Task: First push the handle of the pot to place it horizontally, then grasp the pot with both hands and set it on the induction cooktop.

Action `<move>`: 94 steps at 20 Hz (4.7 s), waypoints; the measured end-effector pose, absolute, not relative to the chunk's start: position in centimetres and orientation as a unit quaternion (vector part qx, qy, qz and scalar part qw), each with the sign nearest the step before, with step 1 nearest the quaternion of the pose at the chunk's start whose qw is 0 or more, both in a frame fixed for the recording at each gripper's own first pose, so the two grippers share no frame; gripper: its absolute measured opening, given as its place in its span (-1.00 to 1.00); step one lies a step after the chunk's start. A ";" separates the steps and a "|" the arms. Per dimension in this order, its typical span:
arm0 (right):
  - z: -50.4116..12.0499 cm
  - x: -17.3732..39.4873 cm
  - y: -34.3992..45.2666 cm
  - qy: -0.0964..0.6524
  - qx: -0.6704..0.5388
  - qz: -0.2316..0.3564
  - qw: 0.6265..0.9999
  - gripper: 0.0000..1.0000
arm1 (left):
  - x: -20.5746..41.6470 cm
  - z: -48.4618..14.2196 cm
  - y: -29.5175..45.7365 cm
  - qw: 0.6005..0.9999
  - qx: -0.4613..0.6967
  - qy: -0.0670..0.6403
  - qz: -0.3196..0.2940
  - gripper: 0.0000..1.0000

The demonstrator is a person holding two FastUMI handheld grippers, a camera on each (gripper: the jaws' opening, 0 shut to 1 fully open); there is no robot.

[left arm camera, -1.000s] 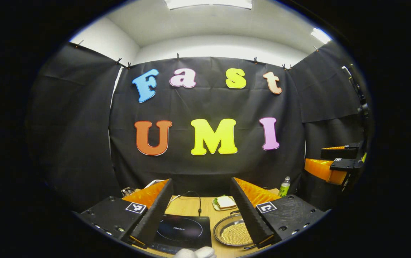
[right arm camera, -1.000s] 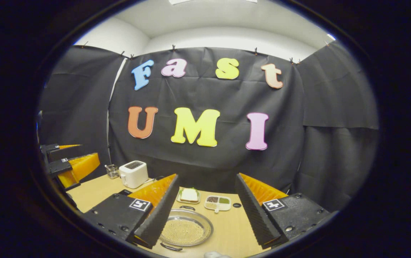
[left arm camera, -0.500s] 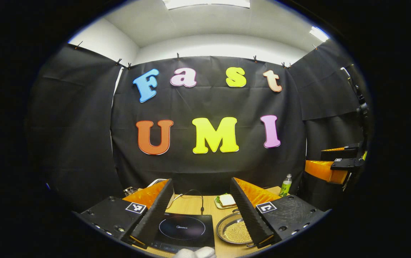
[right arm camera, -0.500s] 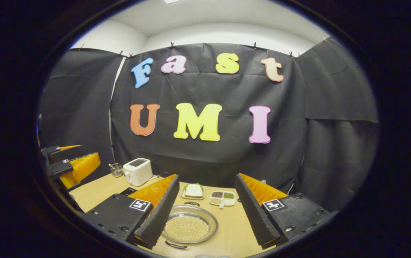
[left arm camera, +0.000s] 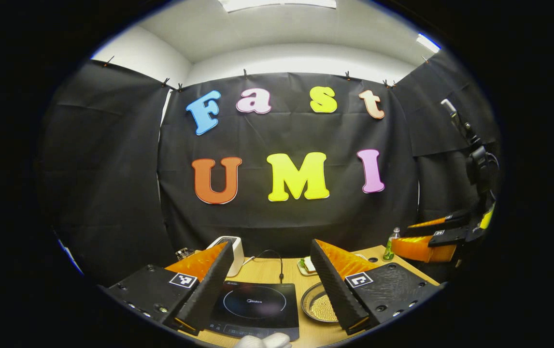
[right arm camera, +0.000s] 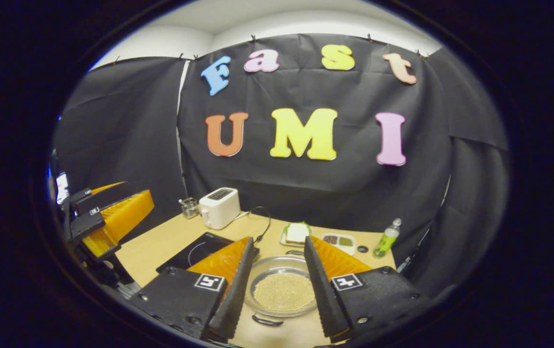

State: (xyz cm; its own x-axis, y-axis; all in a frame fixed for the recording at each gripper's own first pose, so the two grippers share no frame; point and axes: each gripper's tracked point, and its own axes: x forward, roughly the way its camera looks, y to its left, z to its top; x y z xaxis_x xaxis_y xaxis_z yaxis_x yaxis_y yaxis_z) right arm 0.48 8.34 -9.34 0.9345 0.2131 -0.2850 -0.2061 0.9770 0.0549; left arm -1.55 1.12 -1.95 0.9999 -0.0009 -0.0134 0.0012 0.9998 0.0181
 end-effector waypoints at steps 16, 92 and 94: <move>-30.0 -0.4 15.2 0.379 0.008 0.189 0.906 -0.88 | -2.6 -4.9 3.7 0.999 0.013 0.027 0.023 0.90; -36.8 4.4 -10.9 0.420 -0.068 0.031 0.904 -0.95 | 1.8 -11.7 -2.9 0.991 -0.004 0.119 0.064 0.92; -35.8 3.1 -10.7 0.405 -0.070 0.015 0.911 -0.78 | 2.0 -11.9 -2.9 0.992 0.001 0.119 0.042 0.93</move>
State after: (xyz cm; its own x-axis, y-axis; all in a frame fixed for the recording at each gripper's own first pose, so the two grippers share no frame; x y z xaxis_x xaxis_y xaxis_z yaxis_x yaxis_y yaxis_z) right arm 3.07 -10.69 -35.77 0.6711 -0.0292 -0.7408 -0.0835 0.9899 -0.1146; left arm 2.01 -2.89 -11.93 0.9682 0.0839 -0.2357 -0.0835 0.9964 0.0118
